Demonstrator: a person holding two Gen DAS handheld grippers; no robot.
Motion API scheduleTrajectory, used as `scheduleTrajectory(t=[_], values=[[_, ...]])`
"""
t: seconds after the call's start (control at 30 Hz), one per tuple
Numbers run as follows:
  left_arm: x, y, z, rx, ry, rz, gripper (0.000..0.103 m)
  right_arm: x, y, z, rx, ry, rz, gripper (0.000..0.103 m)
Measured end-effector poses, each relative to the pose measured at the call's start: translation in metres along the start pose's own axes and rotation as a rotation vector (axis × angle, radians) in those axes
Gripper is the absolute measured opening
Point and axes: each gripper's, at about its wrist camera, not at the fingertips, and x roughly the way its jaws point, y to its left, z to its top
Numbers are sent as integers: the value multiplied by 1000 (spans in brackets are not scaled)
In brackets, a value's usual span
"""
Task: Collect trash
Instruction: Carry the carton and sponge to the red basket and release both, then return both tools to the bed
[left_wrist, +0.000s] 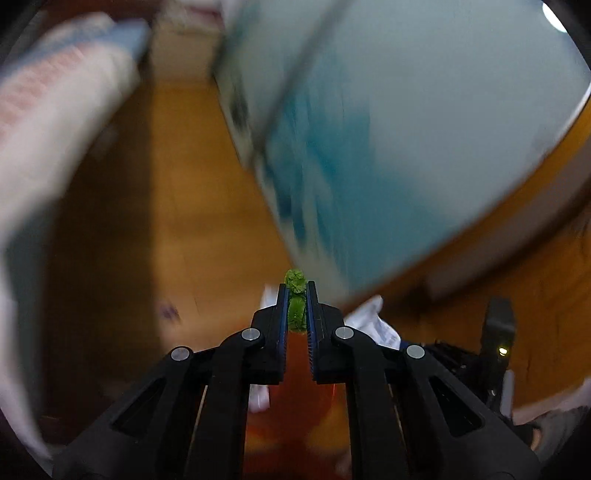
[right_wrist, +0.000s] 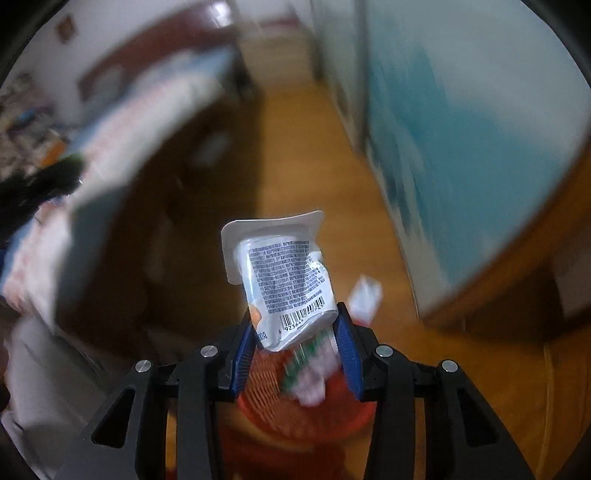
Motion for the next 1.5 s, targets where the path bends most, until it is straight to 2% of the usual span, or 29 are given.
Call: scheduleTrajectory(t=[0.07,0.13,0.17,0.23,0.3,0.47,0.5,0.53,0.57,0.6,0.7,0.83,0.9,1.0,1.07,1.13,1.17,1.23,1.33,1.43,1.5], values=[[70,-11,-28,33,173,10,8,34,-20,-24,70,89,8,42],[108,-16,-49,53,313,42,8,58,-29,-39,76,132,-8,42],[125,-20,-58,109,375,105,8,71,-30,-47,52,150,-30,42],[133,-24,-60,164,403,132,8,90,-32,-59,36,197,-32,41],[140,-19,-62,140,433,100,8,100,-30,-71,46,229,-24,42],[154,-3,-62,69,482,107,11,109,-35,-66,53,246,-24,43],[154,-2,-63,63,484,110,20,109,-37,-67,55,249,-27,50],[154,0,-62,50,487,125,48,108,-39,-67,58,247,-27,57],[152,-3,-64,37,483,139,64,106,-37,-67,58,234,-32,67],[154,-3,-65,30,478,140,76,101,-34,-68,54,226,-38,71],[149,-4,-63,23,462,117,76,99,-26,-72,57,221,-41,71],[137,-8,-57,39,414,108,76,91,-24,-67,74,201,-48,71],[124,-9,-49,40,359,102,76,84,-22,-62,80,184,-46,71],[82,-7,-31,35,222,87,76,69,-15,-50,82,138,-47,71],[40,3,-15,7,102,64,76,60,-9,-39,86,116,-39,71],[-7,18,-2,-13,-19,75,76,51,2,-26,83,87,-26,71],[-34,27,4,-18,-80,90,77,47,8,-21,78,77,-23,71],[-87,50,12,-30,-193,131,85,36,33,1,49,35,-1,71],[-165,95,10,-57,-351,232,87,21,80,32,-13,-34,38,72],[-227,143,-8,-95,-469,356,89,8,140,58,-89,-109,82,73],[-251,172,-23,-128,-510,415,90,2,194,75,-153,-160,131,75]])
